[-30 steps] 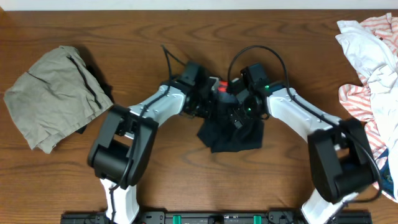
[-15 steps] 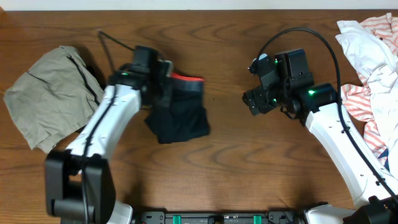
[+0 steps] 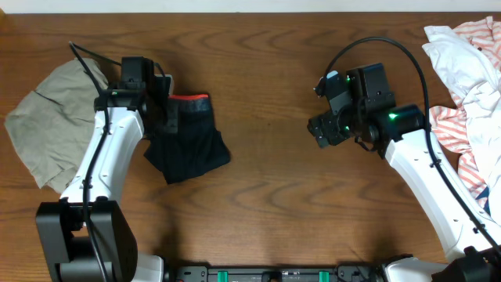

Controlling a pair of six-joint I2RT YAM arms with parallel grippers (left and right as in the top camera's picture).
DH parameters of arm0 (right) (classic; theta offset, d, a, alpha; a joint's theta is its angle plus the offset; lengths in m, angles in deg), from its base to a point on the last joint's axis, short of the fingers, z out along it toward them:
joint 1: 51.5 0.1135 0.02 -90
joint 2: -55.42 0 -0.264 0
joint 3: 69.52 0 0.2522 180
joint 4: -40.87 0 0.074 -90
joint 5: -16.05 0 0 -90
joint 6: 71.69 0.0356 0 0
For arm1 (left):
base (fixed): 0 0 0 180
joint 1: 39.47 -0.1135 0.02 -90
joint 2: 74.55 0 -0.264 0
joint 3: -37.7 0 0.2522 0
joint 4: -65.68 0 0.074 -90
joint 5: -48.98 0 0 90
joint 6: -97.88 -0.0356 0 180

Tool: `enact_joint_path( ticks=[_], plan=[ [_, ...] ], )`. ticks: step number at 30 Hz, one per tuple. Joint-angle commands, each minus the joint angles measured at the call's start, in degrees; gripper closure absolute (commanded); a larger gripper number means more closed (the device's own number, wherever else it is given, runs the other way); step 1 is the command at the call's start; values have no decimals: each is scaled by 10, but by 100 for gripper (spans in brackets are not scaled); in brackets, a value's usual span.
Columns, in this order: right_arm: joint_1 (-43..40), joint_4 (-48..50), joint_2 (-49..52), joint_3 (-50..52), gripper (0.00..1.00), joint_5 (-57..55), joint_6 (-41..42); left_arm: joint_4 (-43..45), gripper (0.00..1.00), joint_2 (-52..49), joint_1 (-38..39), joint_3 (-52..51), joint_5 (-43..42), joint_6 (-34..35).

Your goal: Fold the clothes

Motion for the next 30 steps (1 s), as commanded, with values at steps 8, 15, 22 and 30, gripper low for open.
enact_joint_path(
  ticks=[8, 15, 22, 30],
  plan=[
    [-5, -1, -6, -4, 14, -3, 2, 10, 94, -5, 4, 4, -92, 20],
    [-5, -1, -6, -4, 13, -3, 2, 57, 94, -5, 35, 4, -116, 60],
    [-5, -1, -6, -4, 13, -3, 2, 106, 94, -5, 65, 4, -193, 87],
    [-5, -2, -6, -4, 13, -3, -5, 138, 94, -5, 71, 3, -240, 127]
  ],
)
